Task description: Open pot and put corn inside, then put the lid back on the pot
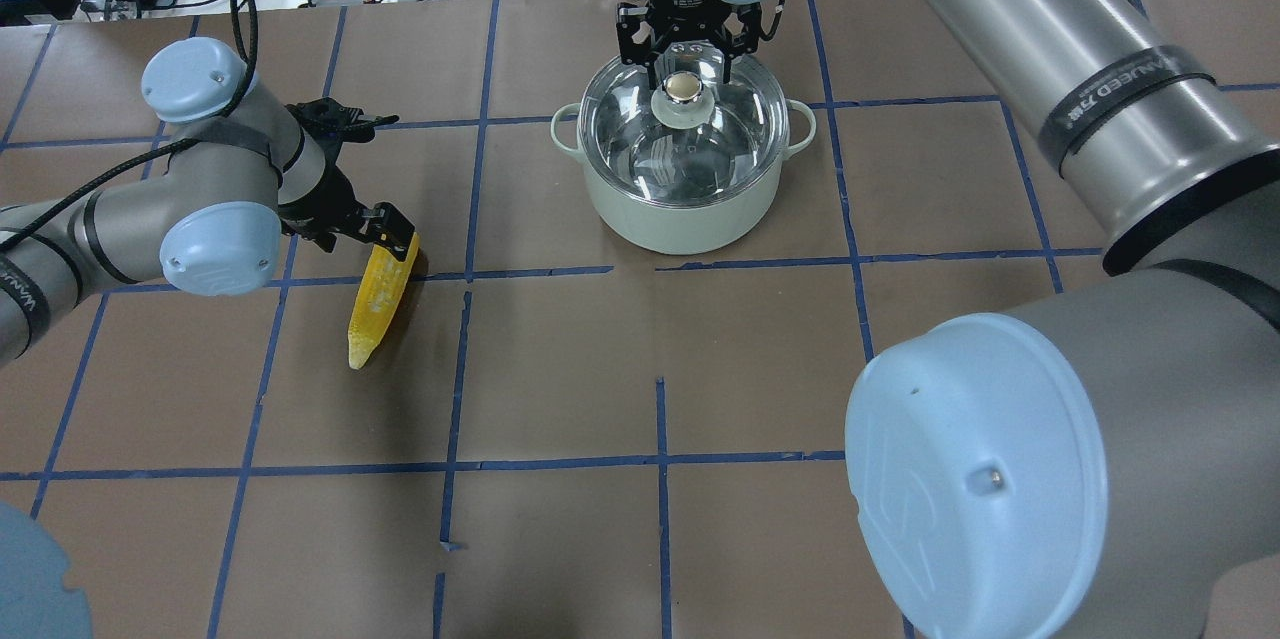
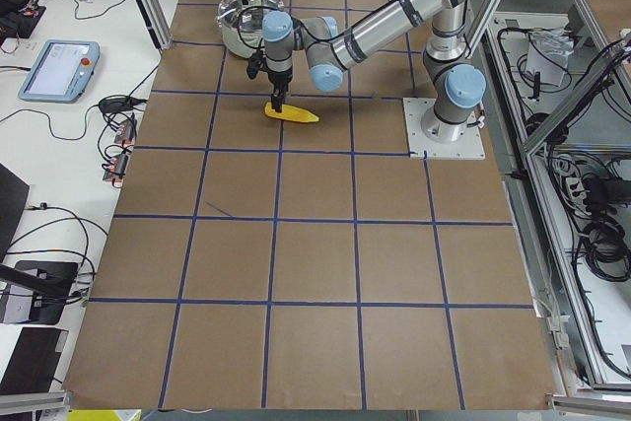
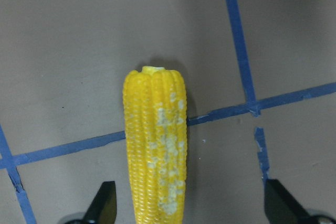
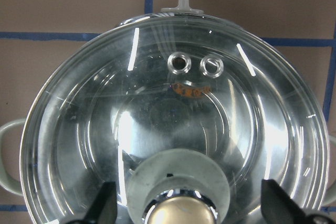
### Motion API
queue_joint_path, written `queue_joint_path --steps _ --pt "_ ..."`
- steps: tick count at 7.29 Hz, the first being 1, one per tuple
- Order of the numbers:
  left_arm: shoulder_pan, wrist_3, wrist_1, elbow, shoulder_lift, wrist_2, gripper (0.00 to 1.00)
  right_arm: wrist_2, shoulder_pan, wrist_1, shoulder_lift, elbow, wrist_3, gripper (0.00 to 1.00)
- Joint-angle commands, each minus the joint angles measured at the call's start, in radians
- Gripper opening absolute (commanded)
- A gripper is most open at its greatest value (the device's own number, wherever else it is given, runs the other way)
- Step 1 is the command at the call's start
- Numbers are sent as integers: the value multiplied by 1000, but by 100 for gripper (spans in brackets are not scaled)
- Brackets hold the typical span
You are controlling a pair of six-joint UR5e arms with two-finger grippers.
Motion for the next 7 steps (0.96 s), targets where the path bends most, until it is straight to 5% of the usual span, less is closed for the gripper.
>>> queue_joint_path --steps 1,5,7 --pt "-1 -21 40 -4 -25 0 100 9 4 -4 -7 14 18 74" --pt "-7 -50 186 -95 -43 2 100 9 7 -2 -4 29 20 78" --pt "1 -50 189 -97 -48 -6 99 10 6 -2 -7 28 20 43"
